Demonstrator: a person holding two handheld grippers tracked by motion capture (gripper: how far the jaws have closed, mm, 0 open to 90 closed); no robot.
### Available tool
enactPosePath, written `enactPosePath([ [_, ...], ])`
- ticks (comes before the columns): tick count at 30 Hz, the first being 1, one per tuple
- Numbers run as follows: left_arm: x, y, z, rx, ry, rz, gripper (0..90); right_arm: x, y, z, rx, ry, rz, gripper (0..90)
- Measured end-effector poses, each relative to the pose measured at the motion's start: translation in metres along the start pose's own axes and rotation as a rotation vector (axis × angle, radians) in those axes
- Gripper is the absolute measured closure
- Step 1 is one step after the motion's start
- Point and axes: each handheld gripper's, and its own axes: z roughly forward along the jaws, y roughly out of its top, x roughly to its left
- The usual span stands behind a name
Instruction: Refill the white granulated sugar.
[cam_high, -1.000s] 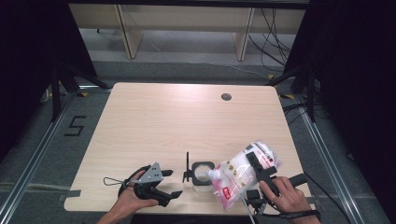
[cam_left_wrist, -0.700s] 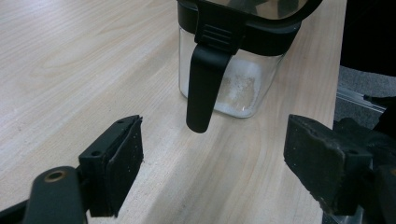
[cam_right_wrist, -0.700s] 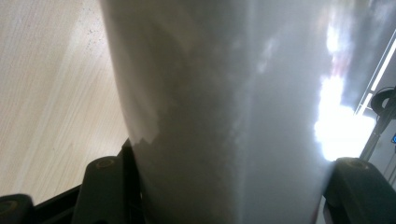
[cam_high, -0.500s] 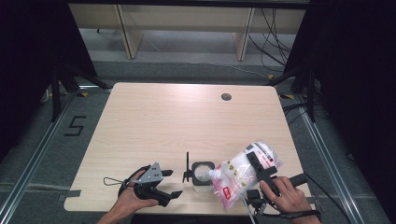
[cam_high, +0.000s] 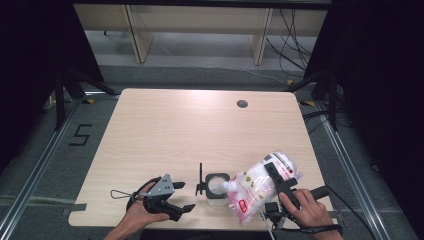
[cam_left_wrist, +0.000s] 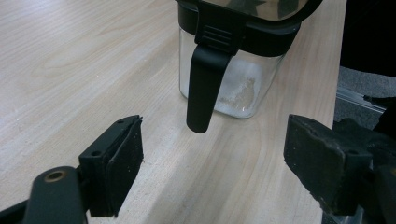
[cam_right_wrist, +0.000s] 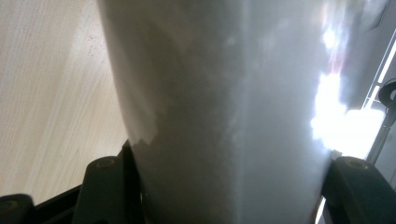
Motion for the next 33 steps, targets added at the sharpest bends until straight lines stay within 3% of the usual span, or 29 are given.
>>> enactPosePath([
  [14,0.0005,0.0001,-0.0004,0.001,0.003,0.005,19.4,-0.0020,-0.0010,-0.0001,-0.015,-0.010,0.037,40.0],
  [15,0.0001,0.0001,-0.0001,-0.002,0.002,0.000,19.4,0.0010,-0.0018,-0.0006,-0.005,0.005,0.086,40.0],
  [18,-0.0001,0.0001,-0.0001,-0.002,0.002,0.000,19.4,0.0009,-0.0019,-0.0016,0.010,0.013,0.090,40.1],
  [21,0.0002,0.0000,0.0000,-0.002,0.002,0.001,19.5,-0.0025,-0.0026,0.0002,-0.016,-0.008,0.047,40.1],
  [24,0.0001,0.0001,0.0000,-0.002,0.001,0.001,19.4,-0.0024,-0.0025,0.0002,-0.016,-0.009,0.047,40.1],
  [28,0.0000,0.0001,0.0000,-0.003,0.001,0.000,19.5,-0.0023,-0.0023,-0.0004,-0.006,0.012,0.063,40.1],
  [30,0.0002,0.0001,-0.0001,-0.002,0.002,0.001,19.5,-0.0038,-0.0031,0.0007,-0.024,-0.010,0.061,40.1],
  [33,0.0002,0.0001,0.0001,0.000,0.001,0.002,19.5,-0.0021,-0.0043,-0.0013,-0.001,0.001,0.098,40.1],
])
